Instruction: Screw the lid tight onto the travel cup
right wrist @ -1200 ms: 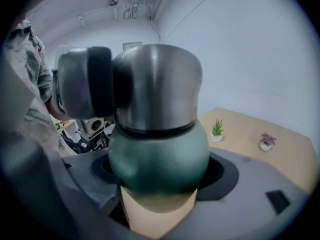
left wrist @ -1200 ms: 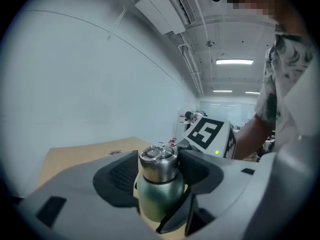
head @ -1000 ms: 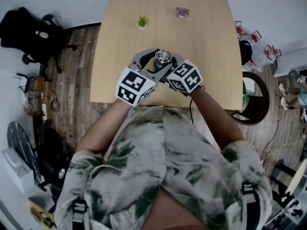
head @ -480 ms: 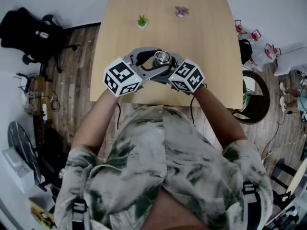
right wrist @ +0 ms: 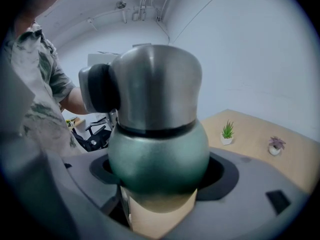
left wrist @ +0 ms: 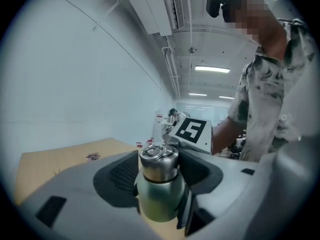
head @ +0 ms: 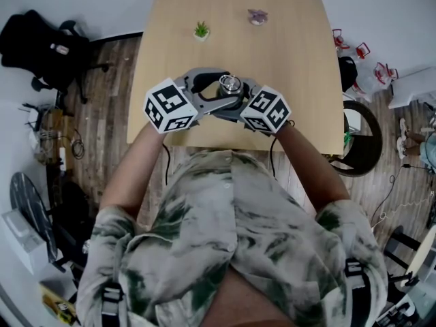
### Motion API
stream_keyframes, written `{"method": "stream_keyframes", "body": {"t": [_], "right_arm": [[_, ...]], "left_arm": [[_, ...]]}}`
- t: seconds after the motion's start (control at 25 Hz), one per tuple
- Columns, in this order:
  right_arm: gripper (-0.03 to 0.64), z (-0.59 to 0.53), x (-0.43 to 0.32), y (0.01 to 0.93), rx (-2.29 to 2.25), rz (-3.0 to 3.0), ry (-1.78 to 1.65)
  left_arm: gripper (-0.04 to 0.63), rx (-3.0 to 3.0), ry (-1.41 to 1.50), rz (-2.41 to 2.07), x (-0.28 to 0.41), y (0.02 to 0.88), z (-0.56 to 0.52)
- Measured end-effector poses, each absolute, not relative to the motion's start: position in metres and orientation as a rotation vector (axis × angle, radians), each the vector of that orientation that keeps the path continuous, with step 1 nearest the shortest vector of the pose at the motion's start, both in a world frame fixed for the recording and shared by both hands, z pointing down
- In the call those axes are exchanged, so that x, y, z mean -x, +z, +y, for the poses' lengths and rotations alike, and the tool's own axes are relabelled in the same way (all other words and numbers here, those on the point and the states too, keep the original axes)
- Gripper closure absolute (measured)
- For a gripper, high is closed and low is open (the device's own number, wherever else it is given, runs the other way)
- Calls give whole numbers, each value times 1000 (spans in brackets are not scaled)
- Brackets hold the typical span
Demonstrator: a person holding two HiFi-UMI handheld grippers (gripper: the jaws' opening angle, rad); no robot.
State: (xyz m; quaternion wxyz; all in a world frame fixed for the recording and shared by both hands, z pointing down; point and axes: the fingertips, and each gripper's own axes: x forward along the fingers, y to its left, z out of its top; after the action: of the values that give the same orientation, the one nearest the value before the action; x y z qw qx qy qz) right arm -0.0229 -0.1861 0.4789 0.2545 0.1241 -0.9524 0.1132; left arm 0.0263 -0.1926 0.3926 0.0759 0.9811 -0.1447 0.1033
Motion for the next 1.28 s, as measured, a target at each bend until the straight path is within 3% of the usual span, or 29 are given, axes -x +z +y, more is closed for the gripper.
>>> {"method": "stream_keyframes", "body": {"t": [0.56,1.28], "right_arm": [[210,-202,23,487,-490,-2559,353],[210,-179,26,487,-294,-2568,257]], "left_arm": [[316,-2784,291,-980,-28,401,-212],[321,-2929,282,-381,-28,401,-187]]}}
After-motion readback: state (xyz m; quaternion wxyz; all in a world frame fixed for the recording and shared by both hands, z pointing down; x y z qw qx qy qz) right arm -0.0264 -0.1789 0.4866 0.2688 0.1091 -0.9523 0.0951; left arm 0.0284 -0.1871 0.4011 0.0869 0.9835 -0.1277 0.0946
